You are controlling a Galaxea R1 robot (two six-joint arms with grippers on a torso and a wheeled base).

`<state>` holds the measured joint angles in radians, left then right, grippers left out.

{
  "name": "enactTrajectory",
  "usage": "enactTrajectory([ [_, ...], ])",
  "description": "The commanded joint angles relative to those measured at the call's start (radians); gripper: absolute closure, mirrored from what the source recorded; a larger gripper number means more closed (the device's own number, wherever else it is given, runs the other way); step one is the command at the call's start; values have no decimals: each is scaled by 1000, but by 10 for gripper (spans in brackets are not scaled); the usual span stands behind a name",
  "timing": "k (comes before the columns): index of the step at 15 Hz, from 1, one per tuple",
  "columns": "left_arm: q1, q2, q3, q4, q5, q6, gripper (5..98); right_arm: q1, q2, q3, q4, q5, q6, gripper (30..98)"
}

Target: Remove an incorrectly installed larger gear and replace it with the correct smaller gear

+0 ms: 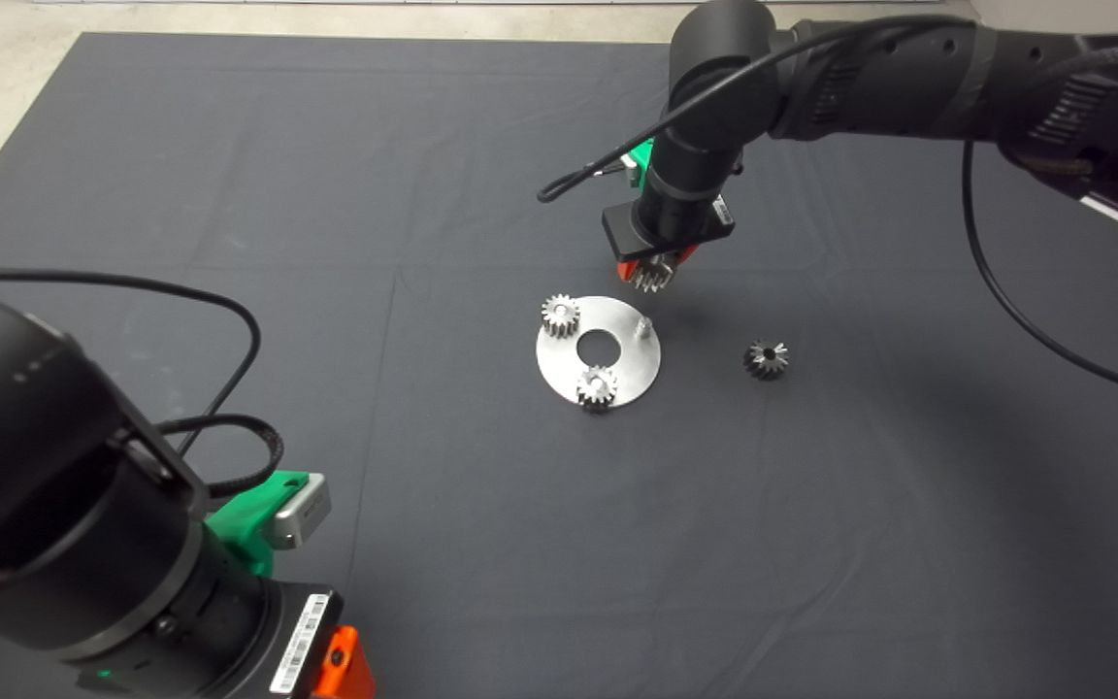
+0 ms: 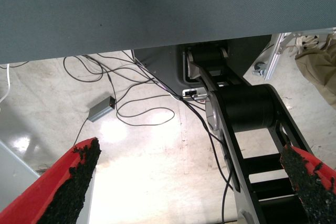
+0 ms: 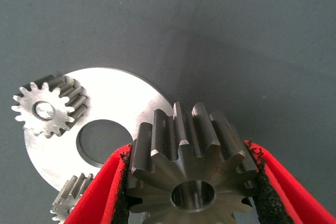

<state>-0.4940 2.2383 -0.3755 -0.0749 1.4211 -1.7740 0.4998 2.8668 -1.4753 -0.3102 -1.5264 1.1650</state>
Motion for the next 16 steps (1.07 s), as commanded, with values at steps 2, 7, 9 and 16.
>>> enactTrajectory([
  [2, -12, -4, 2, -9, 2, 1, 153, 59, -61, 74, 42, -113, 10, 791],
  [7, -12, -9, 2, 3, 10, 1, 153, -6, -258, 215, 40, -113, 39, 791],
  [9, -12, -10, 2, 6, 15, 1, 153, -39, -333, 262, 40, -113, 39, 791],
  [16, -12, -13, 2, 12, 38, 1, 153, -201, -393, 436, 40, -113, 101, 791],
])
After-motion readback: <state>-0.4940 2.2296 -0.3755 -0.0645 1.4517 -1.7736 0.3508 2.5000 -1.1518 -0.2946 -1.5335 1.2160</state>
